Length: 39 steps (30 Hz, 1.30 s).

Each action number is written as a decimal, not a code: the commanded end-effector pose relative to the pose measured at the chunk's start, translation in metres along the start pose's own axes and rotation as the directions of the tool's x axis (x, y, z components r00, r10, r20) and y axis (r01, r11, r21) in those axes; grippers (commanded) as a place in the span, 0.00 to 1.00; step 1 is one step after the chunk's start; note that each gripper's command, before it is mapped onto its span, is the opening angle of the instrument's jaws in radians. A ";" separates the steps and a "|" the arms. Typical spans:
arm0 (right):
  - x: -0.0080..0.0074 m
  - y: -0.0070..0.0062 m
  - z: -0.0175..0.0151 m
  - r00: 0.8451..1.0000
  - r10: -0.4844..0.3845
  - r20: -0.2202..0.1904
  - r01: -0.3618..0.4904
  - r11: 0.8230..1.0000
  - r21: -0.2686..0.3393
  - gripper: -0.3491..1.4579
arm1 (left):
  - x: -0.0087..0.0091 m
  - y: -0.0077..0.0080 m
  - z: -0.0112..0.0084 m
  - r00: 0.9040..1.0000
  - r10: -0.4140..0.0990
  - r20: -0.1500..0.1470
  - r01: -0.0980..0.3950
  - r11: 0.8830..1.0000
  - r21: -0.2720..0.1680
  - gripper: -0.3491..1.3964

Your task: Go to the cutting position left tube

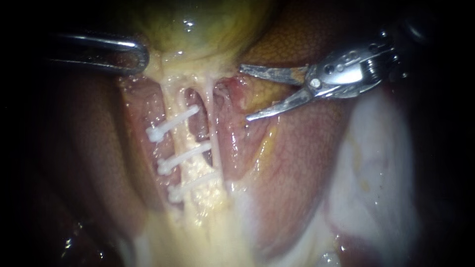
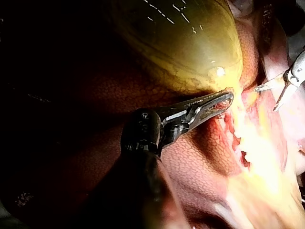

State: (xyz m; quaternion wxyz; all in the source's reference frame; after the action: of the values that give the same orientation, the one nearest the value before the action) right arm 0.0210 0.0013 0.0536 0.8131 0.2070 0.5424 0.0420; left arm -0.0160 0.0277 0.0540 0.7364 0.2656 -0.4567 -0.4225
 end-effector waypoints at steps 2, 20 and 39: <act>-0.0003 -0.0003 0.0007 1.000 0.004 0.004 -0.004 1.000 0.013 0.94 | 0.0000 0.0000 0.0000 1.000 0.000 0.000 0.000 1.000 0.000 0.00; -0.0028 -0.0021 0.0056 0.997 0.072 0.009 -0.072 0.988 0.140 0.90 | 0.0001 -0.0001 0.0000 1.000 0.000 0.000 0.000 1.000 -0.001 0.00; -0.0030 0.0002 0.0093 0.978 0.203 -0.050 -0.184 0.950 0.254 0.90 | 0.0003 -0.0001 0.0001 1.000 0.001 0.001 -0.001 1.000 -0.002 0.00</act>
State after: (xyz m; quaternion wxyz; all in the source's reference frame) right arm 0.0283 -0.0021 0.0593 0.7468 0.3630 0.5538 0.0615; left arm -0.0161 0.0274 0.0541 0.7366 0.2644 -0.4569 -0.4229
